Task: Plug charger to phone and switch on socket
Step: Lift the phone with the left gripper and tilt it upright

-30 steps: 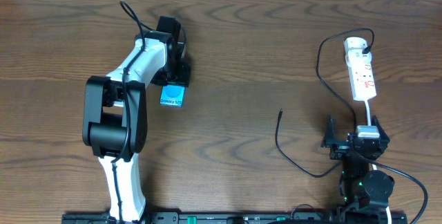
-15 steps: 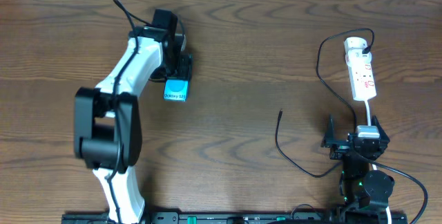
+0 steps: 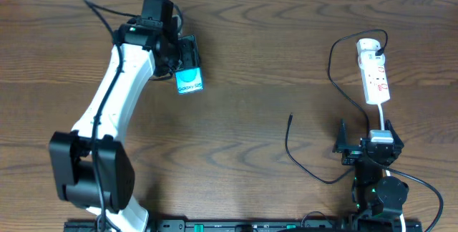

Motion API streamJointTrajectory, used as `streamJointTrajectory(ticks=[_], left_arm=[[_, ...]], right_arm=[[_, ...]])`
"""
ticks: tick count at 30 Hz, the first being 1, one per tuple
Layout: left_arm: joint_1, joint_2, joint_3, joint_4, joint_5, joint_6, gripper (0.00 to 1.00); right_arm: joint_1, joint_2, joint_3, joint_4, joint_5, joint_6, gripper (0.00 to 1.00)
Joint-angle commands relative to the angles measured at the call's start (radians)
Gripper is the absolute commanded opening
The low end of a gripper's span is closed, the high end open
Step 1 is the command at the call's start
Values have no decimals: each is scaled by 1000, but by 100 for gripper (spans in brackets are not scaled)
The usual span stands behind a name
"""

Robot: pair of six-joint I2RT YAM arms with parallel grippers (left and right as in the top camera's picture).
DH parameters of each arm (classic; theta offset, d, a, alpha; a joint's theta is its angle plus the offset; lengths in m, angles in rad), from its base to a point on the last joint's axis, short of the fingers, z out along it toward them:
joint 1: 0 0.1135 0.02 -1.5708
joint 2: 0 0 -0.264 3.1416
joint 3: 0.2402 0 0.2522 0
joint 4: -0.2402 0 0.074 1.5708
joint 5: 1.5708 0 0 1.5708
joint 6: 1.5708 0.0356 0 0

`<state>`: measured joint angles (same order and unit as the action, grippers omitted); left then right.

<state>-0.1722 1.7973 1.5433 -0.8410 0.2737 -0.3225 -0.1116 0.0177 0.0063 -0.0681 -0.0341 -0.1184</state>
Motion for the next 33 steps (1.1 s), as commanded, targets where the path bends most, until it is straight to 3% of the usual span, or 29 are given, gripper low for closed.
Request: streamJointTrajectory(ticks=[1,13,23,28,33], left_arm=[[5,-42,0,-7,111,-216,7],[96,-43,0,-39,572,-565,7],[187,-42,0,-79,735,-948,7],[195,-42,0,-33,874,-1063,7],[195,-42,0,-14,953,-1095,7]], right_arm=[[14,-3,-1,-3,-10,-10,99],[14,-3,-1,-3,-10,-10,99],[14,-3,-1,-3,-10,-10,99],[14,-3,-1,-3,-10,-10,99],[14,-3,-1,-3,-10,-10,99]])
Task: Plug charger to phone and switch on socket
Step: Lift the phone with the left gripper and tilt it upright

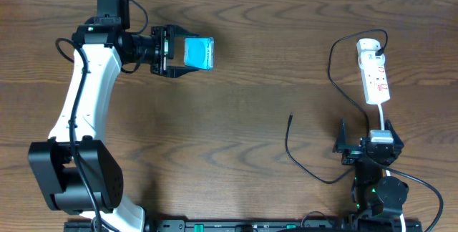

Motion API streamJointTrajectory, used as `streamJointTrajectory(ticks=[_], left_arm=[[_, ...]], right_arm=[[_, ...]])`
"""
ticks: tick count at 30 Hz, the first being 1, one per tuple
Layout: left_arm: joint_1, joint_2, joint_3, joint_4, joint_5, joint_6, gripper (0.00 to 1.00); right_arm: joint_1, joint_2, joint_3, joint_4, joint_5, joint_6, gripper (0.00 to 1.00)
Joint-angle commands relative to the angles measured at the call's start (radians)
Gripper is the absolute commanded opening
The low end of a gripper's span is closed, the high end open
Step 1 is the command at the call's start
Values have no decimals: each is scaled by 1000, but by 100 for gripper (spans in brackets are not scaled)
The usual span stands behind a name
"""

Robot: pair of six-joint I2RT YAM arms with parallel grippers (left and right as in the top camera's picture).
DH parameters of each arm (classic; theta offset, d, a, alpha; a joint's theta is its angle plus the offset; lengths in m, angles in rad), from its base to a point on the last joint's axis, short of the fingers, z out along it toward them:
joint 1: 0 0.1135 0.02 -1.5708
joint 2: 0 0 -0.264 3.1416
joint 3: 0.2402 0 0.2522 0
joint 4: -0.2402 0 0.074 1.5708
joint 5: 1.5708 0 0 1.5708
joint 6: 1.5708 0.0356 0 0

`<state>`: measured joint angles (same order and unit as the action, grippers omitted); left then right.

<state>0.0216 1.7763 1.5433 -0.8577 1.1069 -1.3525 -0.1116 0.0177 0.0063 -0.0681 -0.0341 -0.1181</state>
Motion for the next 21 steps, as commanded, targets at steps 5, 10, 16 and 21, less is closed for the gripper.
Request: streamJointTrajectory(ticks=[5,10,16,21], left_arm=[[2,-21,0,3,121,-105,7],[2,-21,0,3,148,-122,7],[2,-21,0,3,151,-127,7],[2,-21,0,3,151,-127,7]], right_arm=[[14,-3,-1,-3,-10,-11,99],[14,-3,-1,-3,-10,-11,99],[14,-3,-1,-3,-10,-11,99],[14,-3,-1,-3,-10,-11,99]])
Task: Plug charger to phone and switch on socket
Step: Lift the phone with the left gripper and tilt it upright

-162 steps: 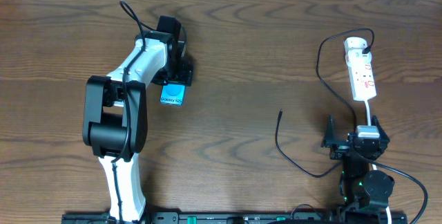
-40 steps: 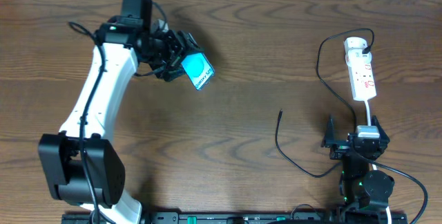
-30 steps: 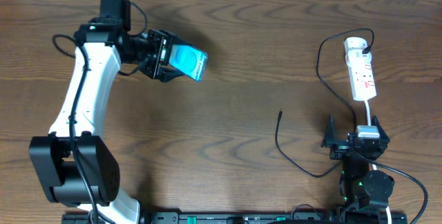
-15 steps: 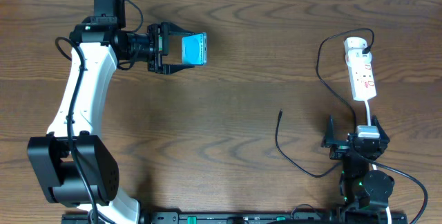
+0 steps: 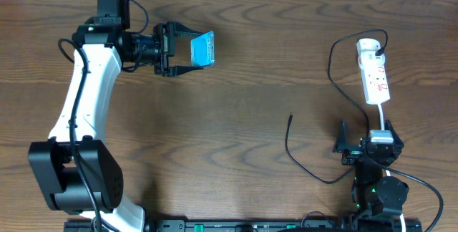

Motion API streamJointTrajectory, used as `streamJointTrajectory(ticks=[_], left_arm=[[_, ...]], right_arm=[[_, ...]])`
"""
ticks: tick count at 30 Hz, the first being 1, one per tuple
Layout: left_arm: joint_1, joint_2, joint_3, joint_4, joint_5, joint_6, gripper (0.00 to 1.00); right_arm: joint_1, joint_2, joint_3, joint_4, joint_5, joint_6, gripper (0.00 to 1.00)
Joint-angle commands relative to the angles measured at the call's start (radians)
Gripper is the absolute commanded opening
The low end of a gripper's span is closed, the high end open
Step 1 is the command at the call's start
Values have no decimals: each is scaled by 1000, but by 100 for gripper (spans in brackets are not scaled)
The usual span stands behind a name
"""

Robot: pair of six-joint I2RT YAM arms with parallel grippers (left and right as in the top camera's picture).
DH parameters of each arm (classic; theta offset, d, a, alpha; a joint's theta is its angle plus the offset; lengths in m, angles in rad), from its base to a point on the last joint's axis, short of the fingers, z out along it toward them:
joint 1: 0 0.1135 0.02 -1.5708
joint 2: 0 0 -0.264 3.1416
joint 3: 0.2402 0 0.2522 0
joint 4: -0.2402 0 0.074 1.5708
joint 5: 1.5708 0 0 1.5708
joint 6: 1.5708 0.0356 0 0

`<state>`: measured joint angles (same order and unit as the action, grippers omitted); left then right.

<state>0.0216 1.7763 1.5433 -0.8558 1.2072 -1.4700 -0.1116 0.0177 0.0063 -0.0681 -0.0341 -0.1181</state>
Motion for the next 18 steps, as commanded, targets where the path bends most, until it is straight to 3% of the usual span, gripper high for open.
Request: streamJointTrajectory(ticks=[1,9,18], left_arm=[[2,-21,0,2,50,-9,7],[2,-21,0,1,6,51,7],[-1,-21,0,-3,-282,223,7]], right_arm=[[14,-3,-1,-3,-10,-11,99],[14,-3,-1,-3,-10,-11,99],[14,-3,-1,-3,-10,-11,99]])
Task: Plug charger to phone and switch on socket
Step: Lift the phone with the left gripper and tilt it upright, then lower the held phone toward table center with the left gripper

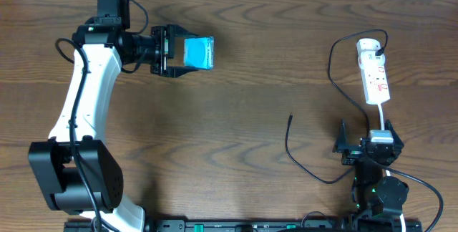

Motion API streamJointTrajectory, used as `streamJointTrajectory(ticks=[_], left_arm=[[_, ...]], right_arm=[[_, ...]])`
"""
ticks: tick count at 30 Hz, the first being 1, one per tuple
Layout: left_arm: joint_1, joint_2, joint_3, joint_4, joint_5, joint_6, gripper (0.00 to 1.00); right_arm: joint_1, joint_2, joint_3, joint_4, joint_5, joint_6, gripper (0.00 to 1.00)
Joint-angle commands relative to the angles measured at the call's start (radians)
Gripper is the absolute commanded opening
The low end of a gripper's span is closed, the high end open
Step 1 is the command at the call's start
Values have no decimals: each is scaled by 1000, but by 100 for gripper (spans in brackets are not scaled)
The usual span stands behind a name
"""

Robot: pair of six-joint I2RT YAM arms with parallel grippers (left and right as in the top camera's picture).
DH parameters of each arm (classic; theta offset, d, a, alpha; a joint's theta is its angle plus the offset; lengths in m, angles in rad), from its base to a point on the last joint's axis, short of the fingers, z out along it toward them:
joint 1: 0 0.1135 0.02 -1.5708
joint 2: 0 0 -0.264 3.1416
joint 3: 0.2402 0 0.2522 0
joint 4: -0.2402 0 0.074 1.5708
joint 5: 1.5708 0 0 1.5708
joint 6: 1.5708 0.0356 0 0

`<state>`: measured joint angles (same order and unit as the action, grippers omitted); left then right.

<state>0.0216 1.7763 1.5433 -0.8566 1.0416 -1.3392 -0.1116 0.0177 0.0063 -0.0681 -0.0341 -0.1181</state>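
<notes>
A blue phone (200,51) lies flat on the wooden table at the back left. My left gripper (183,51) is level with it, and its fingers stand a little wider than the phone, on either side of its near end; it looks open. The black charger cable (289,148) has its free plug end (290,117) at centre right. It loops away to the white power strip (375,73) at the right. My right gripper (367,137) rests at the front right, below the strip, apparently open and holding nothing.
The power strip's white lead (385,121) runs down toward my right arm's base (379,189). The black cable arcs up the strip's left side (331,64) to a plug at its top. My left arm (86,110) spans the table's left side.
The phone was tilted up on one long edge between my left gripper's fingers; now it lies flat again. Neither arm has visibly shifted.
At first my left gripper stood over the phone, lower on the table. Then arm and phone were farther back and right, with the phone flat between the fingers. It tilted on edge there, then lay flat. The right arm and the cable stayed still.
</notes>
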Motion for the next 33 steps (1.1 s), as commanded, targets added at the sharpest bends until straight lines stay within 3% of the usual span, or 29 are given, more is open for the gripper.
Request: streamJointTrajectory(ticks=[1,10,19,33], left_arm=[[-2,-21,0,-7,-156,110,8],[-47,-21,0,-132,-586,162,7],[-139,-21,0,-192,-852,178,7],[-170,-20,-1,-251,-988,176,7]], right_arm=[[14,-3,-1,-3,-10,-11,99],[14,-3,-1,-3,-10,-11,99],[14,-3,-1,-3,-10,-11,99],[14,-3,-1,-3,-10,-11,99]])
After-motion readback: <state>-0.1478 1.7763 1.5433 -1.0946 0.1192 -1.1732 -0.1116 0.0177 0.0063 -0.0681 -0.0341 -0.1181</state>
